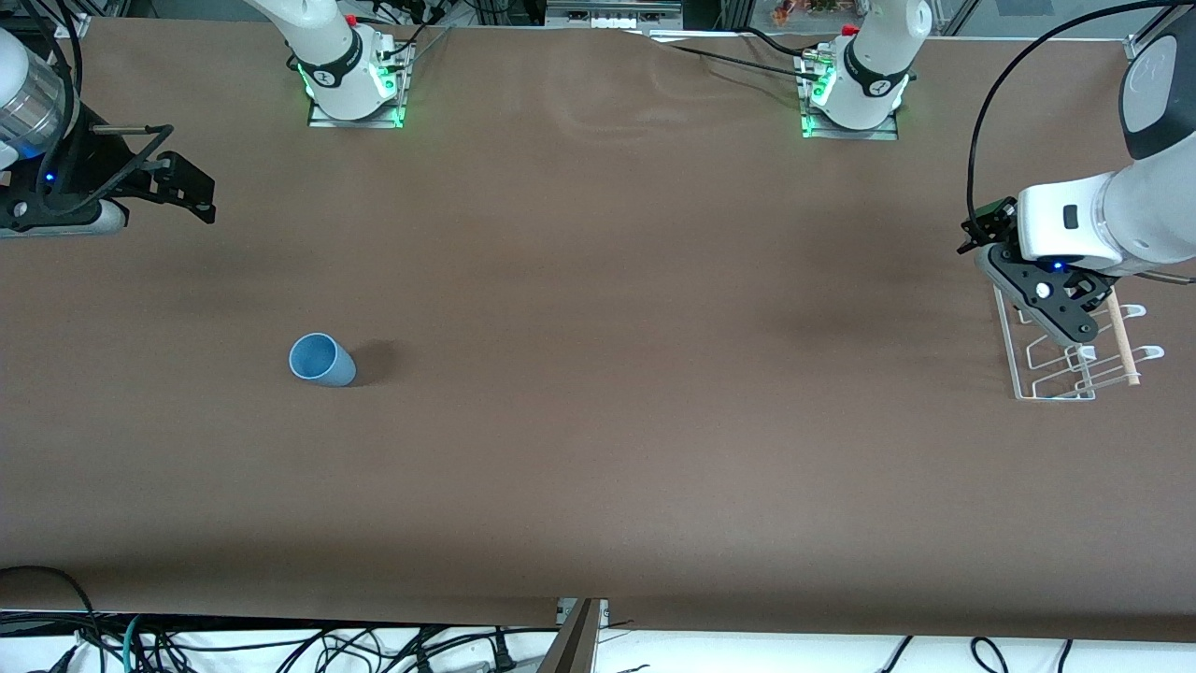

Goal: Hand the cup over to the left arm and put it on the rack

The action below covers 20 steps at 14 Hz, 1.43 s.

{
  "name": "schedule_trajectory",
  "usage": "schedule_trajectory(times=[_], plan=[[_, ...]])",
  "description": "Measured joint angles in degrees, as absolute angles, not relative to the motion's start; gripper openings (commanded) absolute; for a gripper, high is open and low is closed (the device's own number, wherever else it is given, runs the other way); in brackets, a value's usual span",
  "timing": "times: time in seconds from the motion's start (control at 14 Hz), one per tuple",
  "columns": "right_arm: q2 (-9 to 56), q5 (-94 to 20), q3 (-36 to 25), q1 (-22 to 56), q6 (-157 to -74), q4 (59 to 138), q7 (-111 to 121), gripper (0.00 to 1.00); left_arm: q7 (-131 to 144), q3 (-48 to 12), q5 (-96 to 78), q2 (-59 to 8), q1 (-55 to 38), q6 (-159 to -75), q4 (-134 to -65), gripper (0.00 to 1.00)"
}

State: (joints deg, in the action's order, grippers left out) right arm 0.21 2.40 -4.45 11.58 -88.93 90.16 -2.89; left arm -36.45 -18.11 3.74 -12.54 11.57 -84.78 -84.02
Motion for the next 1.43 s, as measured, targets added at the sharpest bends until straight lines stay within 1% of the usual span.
schedule_trajectory(times=[0.57, 1.43], plan=[[0.3, 2.4, -4.5, 11.6, -88.9, 90.1, -3.1, 1.0, -10.5, -17.8, 3.7, -12.5, 12.1, -84.9, -83.5, 1.0], [2.0, 2.1, -5.3, 11.5, -87.1, 89.4, -4.3, 1.0, -7.0, -18.5, 3.7, -11.9, 13.2, -87.5, -82.8, 1.0]])
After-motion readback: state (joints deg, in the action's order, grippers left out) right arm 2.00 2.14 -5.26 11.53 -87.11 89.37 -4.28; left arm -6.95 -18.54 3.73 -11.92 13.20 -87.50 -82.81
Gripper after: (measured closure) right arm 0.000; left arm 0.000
